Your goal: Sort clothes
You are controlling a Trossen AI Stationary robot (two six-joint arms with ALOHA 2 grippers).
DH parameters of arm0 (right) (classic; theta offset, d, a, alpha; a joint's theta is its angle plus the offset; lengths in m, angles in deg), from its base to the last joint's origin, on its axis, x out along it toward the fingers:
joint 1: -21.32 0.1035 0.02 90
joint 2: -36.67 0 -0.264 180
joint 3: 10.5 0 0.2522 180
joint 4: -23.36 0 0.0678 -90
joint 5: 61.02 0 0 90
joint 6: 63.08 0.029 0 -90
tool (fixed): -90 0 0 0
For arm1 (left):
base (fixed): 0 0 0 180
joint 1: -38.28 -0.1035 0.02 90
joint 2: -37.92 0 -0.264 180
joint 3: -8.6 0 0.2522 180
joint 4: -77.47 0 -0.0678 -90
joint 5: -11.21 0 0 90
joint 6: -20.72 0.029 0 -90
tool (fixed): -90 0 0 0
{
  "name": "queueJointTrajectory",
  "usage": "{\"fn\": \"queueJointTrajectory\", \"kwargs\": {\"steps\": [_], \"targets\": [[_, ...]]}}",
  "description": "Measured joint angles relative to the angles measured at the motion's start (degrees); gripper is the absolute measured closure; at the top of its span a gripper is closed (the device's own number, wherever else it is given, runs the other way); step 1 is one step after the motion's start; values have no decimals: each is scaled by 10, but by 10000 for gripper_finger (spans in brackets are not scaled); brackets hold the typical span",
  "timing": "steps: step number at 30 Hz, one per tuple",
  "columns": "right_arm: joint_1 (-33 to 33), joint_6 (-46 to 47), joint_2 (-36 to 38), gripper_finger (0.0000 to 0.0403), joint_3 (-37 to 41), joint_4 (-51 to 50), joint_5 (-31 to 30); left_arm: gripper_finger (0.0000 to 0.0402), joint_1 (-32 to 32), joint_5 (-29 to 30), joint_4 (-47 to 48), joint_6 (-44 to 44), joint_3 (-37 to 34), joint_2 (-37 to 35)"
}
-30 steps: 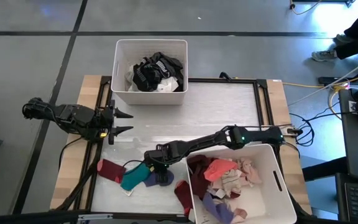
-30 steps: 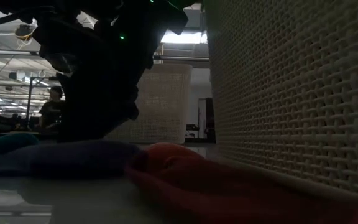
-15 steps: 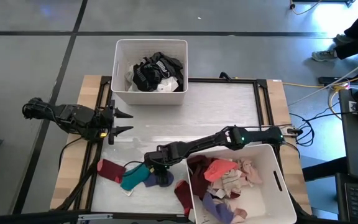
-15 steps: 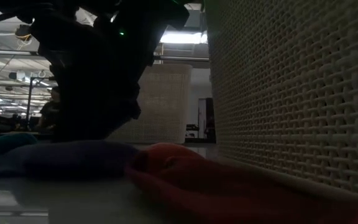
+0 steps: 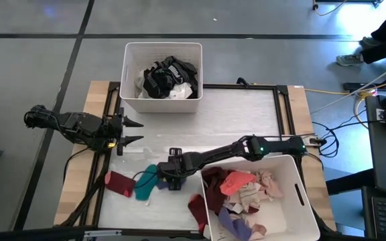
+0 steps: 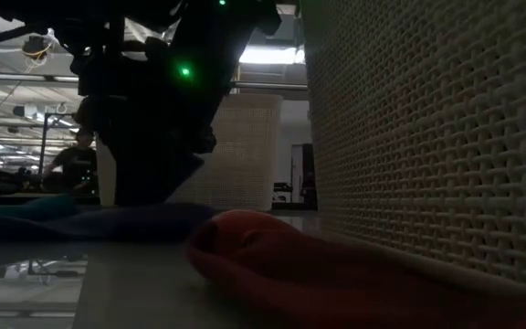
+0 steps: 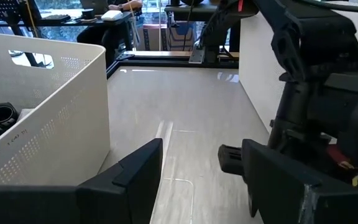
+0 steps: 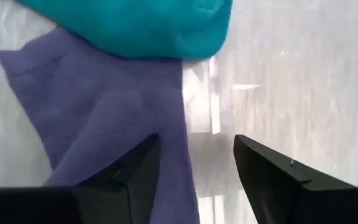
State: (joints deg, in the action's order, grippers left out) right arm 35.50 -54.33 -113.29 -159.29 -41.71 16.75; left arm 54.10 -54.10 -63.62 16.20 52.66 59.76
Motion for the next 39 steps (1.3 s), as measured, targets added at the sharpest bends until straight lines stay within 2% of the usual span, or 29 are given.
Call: {"fn": "queueJointTrajectory", "kwargs": {"steps": [10,15,26,30,34,39], "targets": [[1,28,55,198,2,-26,46,192,0,0,2,0,0,0],[4,44,61,198,2,-15,92,192,0,0,2,0,0,0],[13,45,52,198,80,69,88,192,0,0,4,0,0,0],[11,45,46,200,90,69,88,192,0,0,4,0,0,0],[12,45,44,230,90,72,88,192,0,0,4,0,0,0],[12,45,42,303,88,72,88,192,0,0,4,0,0,0]]}}
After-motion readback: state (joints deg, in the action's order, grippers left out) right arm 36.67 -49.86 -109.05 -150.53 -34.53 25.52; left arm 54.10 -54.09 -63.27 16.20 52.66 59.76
